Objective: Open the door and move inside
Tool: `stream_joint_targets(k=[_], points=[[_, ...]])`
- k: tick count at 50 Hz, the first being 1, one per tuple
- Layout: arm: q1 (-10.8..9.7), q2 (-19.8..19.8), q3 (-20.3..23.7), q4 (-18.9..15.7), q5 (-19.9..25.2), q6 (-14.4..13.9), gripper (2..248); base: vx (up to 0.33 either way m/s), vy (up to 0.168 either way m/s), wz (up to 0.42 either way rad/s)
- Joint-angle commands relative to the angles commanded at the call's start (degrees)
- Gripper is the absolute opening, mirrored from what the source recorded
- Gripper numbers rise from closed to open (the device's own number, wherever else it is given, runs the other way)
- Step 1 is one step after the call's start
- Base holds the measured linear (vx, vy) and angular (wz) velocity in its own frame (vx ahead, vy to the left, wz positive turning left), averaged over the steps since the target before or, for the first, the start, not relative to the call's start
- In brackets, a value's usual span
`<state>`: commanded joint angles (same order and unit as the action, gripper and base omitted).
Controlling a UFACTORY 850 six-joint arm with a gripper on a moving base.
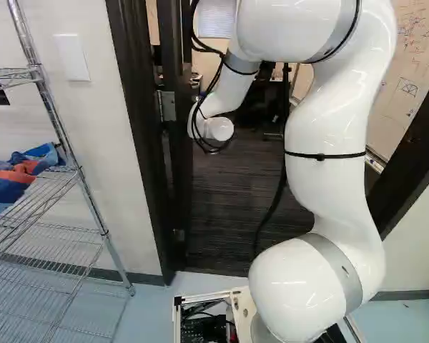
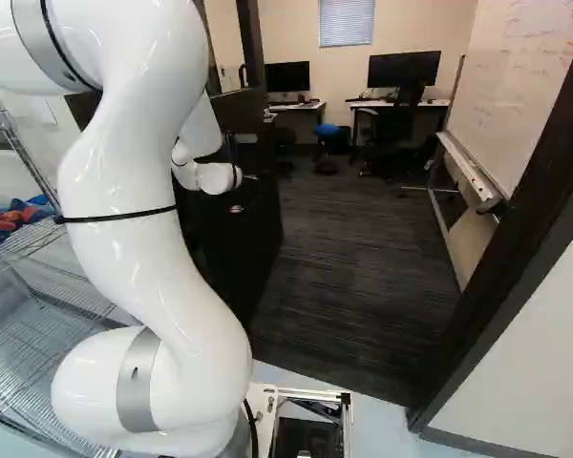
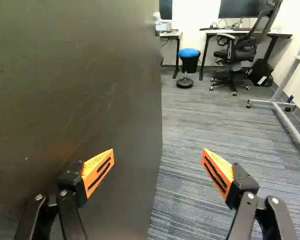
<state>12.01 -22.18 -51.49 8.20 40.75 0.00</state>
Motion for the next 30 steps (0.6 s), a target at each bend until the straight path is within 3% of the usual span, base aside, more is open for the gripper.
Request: stream_joint_targets(k=[30], points=[[0.88, -2.42, -3.03, 0.0, 0.0, 0.0, 247, 0.0, 0.0, 0.0]])
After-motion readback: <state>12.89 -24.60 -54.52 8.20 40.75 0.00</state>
